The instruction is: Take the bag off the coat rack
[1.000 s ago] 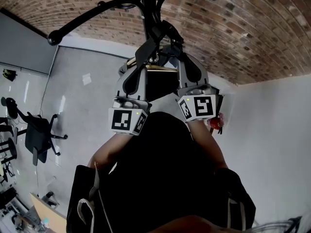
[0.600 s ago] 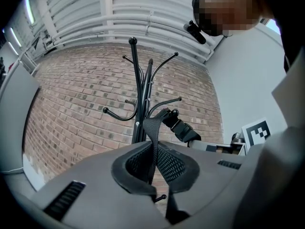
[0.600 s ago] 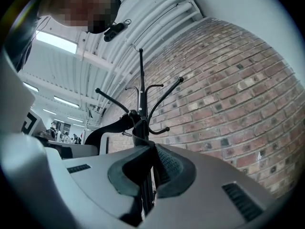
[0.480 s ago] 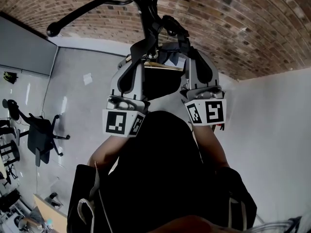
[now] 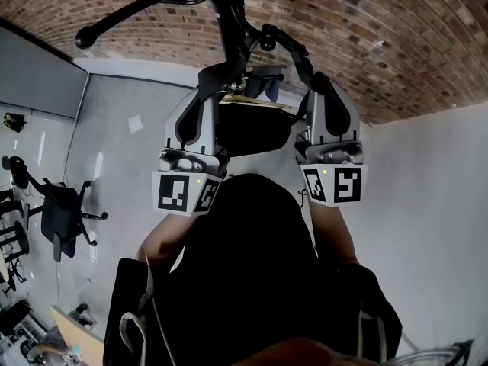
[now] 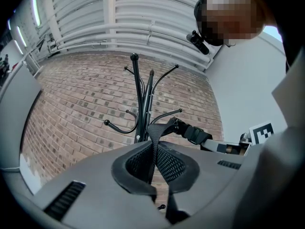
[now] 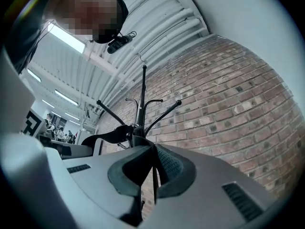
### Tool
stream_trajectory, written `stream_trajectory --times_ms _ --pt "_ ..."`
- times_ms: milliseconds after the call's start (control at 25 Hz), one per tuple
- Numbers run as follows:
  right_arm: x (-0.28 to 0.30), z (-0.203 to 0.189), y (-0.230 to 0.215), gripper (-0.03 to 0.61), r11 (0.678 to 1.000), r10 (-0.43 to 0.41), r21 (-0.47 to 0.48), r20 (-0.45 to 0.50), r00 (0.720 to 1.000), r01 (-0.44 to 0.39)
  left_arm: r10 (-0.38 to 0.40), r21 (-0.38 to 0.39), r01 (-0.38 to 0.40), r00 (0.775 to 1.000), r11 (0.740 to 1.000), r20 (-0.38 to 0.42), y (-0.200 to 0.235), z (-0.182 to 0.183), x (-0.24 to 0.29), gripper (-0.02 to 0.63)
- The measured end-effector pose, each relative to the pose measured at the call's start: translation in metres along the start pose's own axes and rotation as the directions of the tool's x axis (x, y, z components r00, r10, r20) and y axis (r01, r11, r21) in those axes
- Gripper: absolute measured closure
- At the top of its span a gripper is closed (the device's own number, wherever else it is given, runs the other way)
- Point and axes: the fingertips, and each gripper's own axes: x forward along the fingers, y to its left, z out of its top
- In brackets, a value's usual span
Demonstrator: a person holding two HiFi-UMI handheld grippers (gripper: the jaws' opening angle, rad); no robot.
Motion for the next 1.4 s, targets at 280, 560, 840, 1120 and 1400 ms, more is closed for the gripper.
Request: stream_trajectory --times_ms 280,560,840,1120,1400 --pt "-0.015 0.014 -0.002 0.555 0.999 -0.032 -0.003 0.026 0.999 0.033 0.004 -0.007 -0.004 0.999 1.0 0.032 -0.003 0.014 -0.008 0.591" --pt "-0.028 0.043 0.0 0.555 0.999 -0.05 -0.008 0.093 0.994 0.051 0.004 -0.011 -0.003 0.996 1.0 0.084 -0.004 0.035 -0.016 0.591" --pt "-0.029 0.055 0.011 0.555 0.999 -0.048 0.001 0.108 0.993 0.049 0.025 -0.031 -0.022 0.994 0.999 0.106 0.002 0.05 -0.017 0.591" --pt "-0.031 0.066 0.017 0.555 0.999 -0.037 0.007 0.137 0.99 0.037 0.045 -0.057 -0.038 0.989 0.998 0.14 -0.002 0.061 -0.028 0.591" --pt "-0.045 0.058 -0.002 0.555 0.996 -0.092 0.026 0.116 0.989 0.089 0.079 -0.061 -0.072 0.989 0.996 0.122 0.005 0.059 -0.04 0.591"
